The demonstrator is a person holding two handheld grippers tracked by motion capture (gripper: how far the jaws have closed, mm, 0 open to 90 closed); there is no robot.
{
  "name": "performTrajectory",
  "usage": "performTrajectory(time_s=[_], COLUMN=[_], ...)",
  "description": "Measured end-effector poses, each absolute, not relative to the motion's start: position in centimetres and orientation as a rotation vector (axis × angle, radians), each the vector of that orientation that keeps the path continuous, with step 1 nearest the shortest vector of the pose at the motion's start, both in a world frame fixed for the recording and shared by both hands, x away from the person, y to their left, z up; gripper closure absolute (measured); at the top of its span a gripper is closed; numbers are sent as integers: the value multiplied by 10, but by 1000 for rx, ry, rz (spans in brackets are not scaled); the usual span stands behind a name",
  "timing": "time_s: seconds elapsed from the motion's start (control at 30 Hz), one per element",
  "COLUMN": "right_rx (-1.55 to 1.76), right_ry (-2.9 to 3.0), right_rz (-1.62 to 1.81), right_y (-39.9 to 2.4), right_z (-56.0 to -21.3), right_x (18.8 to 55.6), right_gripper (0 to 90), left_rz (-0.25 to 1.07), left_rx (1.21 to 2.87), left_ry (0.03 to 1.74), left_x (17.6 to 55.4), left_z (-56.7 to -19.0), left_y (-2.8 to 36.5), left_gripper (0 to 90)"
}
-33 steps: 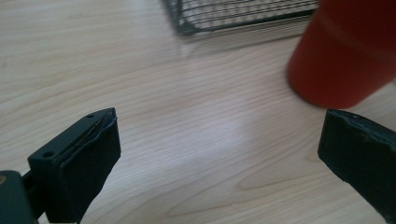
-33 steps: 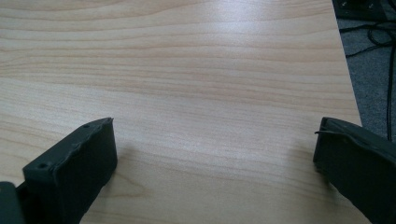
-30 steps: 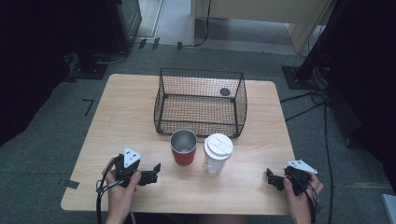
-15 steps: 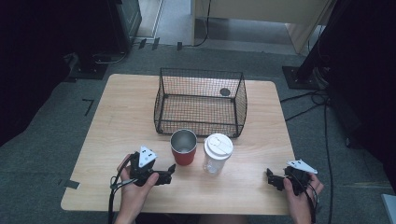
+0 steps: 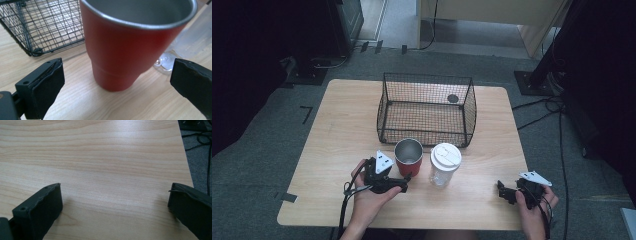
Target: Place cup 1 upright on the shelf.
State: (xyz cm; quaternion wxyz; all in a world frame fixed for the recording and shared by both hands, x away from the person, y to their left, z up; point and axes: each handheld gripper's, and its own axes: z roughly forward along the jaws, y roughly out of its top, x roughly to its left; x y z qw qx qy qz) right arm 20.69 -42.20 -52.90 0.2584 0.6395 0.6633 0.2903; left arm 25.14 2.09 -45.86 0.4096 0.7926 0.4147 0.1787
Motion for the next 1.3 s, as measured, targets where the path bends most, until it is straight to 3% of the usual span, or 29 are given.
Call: performTrajectory(time_s=[0.93, 1.03, 1.3], right_rx=[1732, 1732, 1732], right_ry=[1800, 1800, 1800], right_rz=[788, 788, 788], right_y=[-422, -422, -422], right_z=[-529, -529, -529], right_x=[207, 207, 207], right_gripper=[0, 0, 0], left_rz=[473, 503, 506], left_rx=[2028, 2034, 2034], left_ry=[1015, 1018, 1006], left_x=[278, 279, 280], left_z=[-455, -454, -454], left_y=[-15, -17, -16], left_gripper=[1, 74, 79])
